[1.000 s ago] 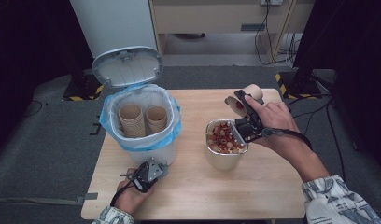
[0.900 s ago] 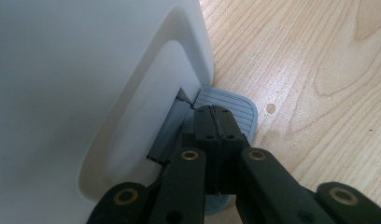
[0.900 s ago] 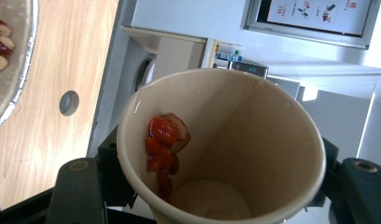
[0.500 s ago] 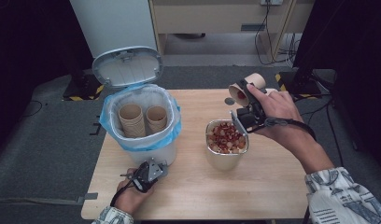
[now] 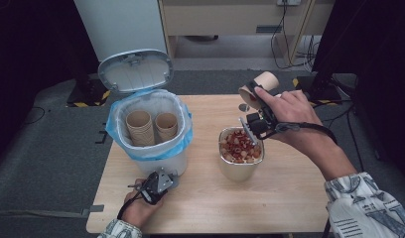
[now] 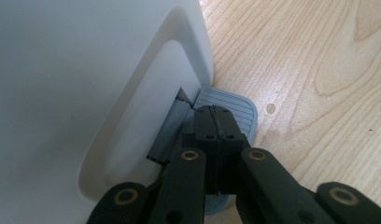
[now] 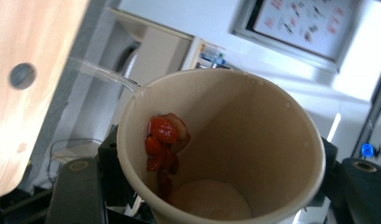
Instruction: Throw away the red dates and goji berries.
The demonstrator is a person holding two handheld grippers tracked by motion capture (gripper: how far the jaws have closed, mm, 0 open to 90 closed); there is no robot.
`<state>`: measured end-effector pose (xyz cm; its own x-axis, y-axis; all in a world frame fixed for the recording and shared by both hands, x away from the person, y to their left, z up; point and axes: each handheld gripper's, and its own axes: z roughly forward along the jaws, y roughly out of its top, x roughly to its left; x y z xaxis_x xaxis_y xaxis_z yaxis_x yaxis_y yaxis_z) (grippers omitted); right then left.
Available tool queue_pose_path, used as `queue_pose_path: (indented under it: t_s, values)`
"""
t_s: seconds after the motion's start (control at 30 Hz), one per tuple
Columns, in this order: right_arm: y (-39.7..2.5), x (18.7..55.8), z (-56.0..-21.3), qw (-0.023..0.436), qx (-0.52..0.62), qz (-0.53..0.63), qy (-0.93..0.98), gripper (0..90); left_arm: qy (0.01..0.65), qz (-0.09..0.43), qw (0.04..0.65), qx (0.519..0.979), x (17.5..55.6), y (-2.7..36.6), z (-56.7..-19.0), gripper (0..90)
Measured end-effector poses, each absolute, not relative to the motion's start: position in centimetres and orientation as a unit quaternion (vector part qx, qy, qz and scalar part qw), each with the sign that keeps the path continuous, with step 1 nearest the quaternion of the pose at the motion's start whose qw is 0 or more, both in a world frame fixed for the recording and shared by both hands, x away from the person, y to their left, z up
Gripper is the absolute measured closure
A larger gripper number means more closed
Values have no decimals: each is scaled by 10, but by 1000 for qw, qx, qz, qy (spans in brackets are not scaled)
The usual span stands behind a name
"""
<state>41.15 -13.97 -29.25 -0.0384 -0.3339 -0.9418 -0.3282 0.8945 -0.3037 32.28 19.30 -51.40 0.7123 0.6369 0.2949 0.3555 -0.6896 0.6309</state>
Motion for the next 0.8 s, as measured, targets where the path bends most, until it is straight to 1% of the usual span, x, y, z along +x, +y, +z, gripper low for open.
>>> queue_pose_path:
  t_s: [0.13, 0.3, 0.43, 0.8]
  values:
    - [-135, 411, -307, 632, -264, -31, 728, 322, 281, 255, 276, 883, 323, 193, -514, 895]
    - [-136, 411, -304, 639, -257, -25, 724, 322, 281, 255, 276, 883, 323, 193, -514, 895]
    - [-134, 410, -320, 618, -300, -68, 724, 322, 281, 254, 276, 883, 323, 193, -514, 895]
    - [-138, 419, -297, 635, -256, -30, 728, 321, 281, 255, 276, 883, 323, 193, -514, 895]
